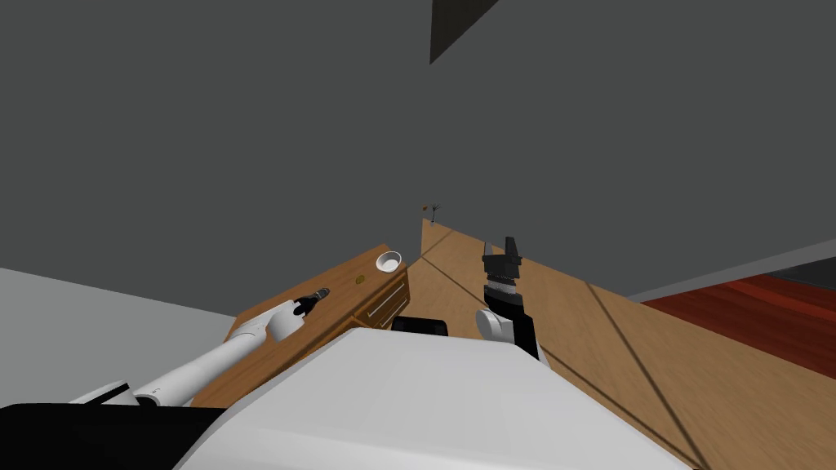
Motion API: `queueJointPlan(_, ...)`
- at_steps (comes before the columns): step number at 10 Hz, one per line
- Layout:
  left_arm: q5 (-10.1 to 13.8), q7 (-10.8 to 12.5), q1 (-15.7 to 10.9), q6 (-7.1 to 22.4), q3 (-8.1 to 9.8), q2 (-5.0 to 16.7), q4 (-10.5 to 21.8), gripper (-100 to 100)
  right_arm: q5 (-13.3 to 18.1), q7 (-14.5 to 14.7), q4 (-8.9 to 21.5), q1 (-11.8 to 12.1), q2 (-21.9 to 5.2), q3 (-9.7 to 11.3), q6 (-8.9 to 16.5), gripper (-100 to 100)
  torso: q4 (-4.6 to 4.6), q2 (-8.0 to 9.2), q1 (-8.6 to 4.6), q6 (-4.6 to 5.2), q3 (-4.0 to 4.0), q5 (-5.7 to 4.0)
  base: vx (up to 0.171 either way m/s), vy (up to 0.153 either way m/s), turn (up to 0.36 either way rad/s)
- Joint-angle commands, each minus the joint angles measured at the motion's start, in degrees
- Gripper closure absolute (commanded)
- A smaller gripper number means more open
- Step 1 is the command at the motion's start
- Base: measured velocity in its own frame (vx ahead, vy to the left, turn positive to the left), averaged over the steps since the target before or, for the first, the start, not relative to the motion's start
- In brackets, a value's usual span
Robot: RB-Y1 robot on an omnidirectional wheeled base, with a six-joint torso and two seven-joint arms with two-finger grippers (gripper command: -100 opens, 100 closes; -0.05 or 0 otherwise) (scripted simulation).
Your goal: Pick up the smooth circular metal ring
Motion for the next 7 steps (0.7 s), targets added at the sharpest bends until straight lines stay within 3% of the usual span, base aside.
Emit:
queueJointPlan(1,0.0,0.0,0.0,0.0,0.0,0.0,0.0,100,0.0,0.0,0.0,0.0,0.0,0.0,0.0,0,0.0,0.0,0.0,0.0,0.0,0.0,0.0,0.0,0.0)
queueJointPlan(2,-0.03,-0.04,0.0,0.0,0.0,0.03,0.01,100,0.0,0.0,0.0,0.0,0.0,0.0,0.0,0,0.0,0.01,-0.01,0.0,0.01,0.02,0.0,0.0,0.0)
queueJointPlan(3,-0.05,-0.07,-0.01,-0.01,-0.01,0.04,0.0,0,0.0,0.0,0.0,0.0,0.0,0.0,0.0,0,0.0,0.02,0.0,-0.02,0.01,0.03,0.0,0.0,0.0)
queueJointPlan(4,0.69,0.41,0.44,0.26,-0.79,1.79,-1.78,100,0.0,0.0,0.0,0.0,0.0,0.0,0.0,0,0.0,0.02,0.0,-0.02,0.01,0.03,-0.009,-0.041,0.048)
queueJointPlan(6,1.37,0.97,1.05,0.78,-1.31,3.24,-3.5,100,0.0,0.0,0.0,0.0,0.01,0.01,0.0,0,0.01,0.13,-0.24,-0.07,0.07,0.0,-0.027,-0.062,0.052)
queueJointPlan(7,1.11,0.69,0.8,0.52,-1.15,2.77,-2.88,100,0.0,0.0,0.0,0.0,0.01,0.01,0.0,0,0.02,0.15,-0.24,-0.09,0.08,-0.01,-0.01,-0.023,0.011)
